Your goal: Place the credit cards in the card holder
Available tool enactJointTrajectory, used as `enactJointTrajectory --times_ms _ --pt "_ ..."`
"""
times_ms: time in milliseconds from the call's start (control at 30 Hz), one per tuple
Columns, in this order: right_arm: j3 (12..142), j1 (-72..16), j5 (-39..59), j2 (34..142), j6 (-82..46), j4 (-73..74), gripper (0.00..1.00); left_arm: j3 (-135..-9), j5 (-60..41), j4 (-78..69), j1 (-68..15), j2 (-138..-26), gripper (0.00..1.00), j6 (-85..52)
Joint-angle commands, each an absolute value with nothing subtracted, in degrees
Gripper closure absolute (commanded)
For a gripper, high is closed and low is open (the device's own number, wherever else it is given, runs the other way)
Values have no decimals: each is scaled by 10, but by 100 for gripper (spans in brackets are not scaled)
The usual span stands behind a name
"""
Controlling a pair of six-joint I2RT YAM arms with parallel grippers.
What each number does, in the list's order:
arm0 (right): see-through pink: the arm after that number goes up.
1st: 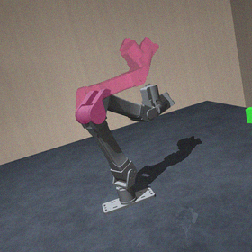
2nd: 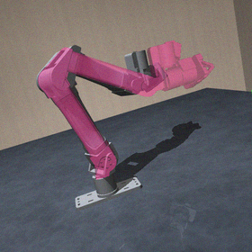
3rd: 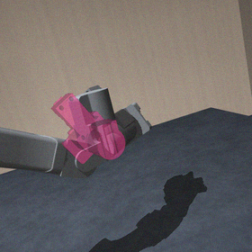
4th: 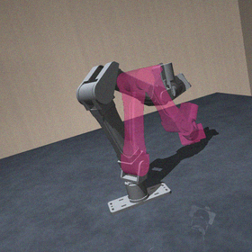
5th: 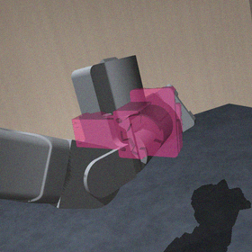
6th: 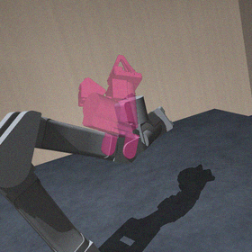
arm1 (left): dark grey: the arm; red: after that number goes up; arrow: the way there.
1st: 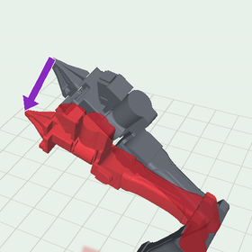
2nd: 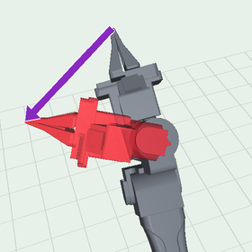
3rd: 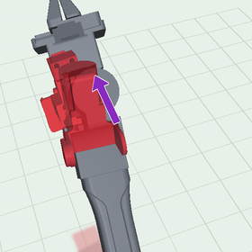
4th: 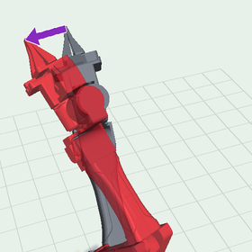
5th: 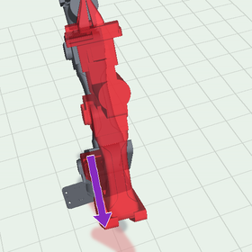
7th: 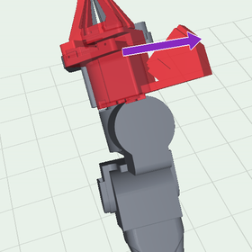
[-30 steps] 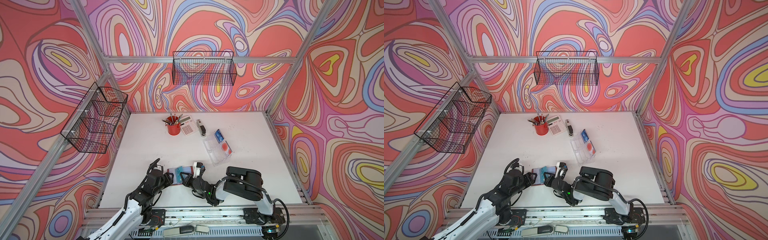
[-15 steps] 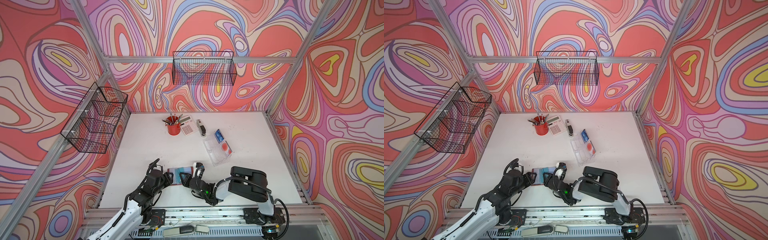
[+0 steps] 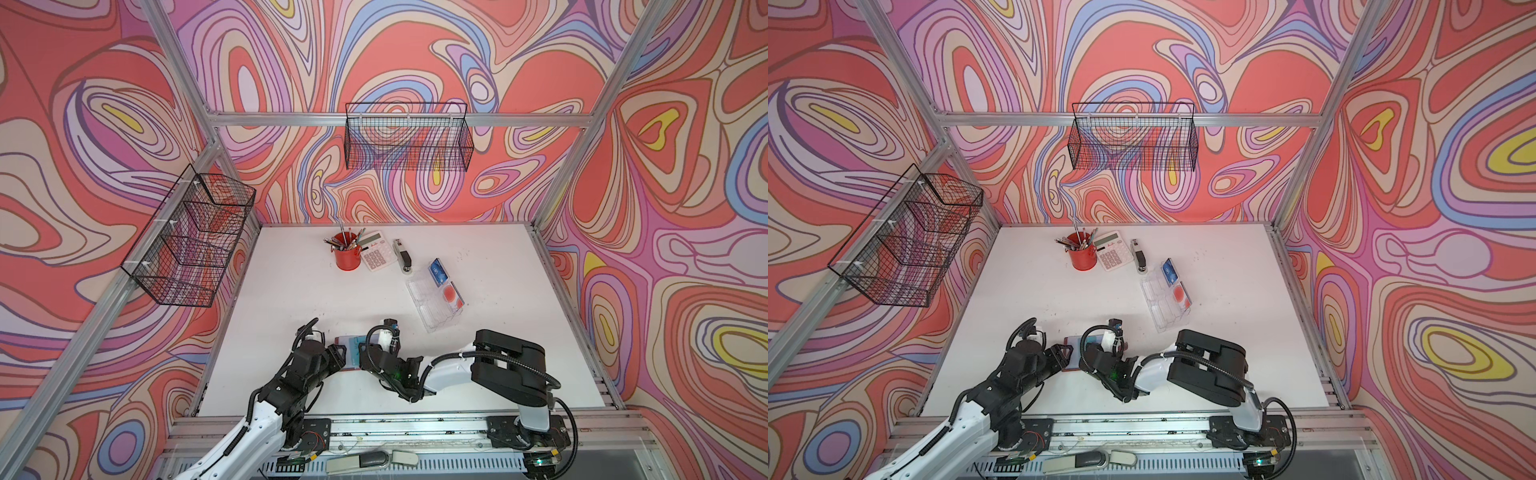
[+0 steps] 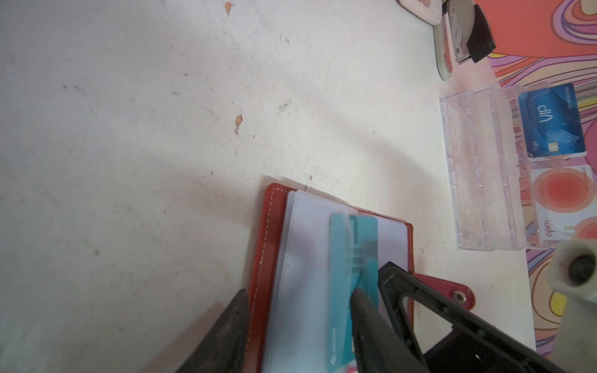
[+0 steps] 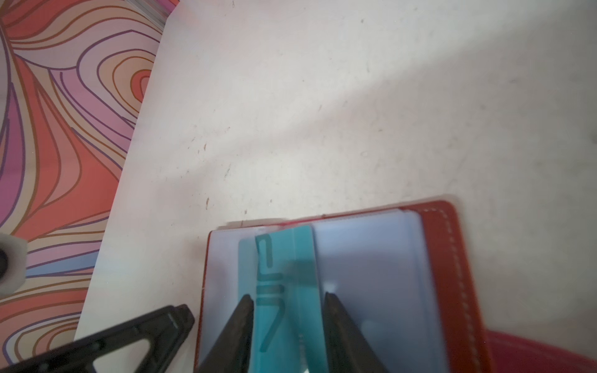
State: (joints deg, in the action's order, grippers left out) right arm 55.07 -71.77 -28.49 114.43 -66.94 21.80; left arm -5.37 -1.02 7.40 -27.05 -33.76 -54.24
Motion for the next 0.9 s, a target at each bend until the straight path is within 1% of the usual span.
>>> enactJointTrajectory --times_ms 0,267,600,867 --pt "565 -720 -249 1179 -661 199 63 -39 -7 46 -271 -356 47 -550" --pt "596 -731 -223 1199 -650 229 68 -22 -32 -26 -272 -394 49 -564" --pt "571 -736 -201 1192 -644 309 74 -21 -36 4 -271 -348 49 -569" --pt "583 -742 -183 1199 -646 318 77 -21 -46 7 -271 -340 49 -576"
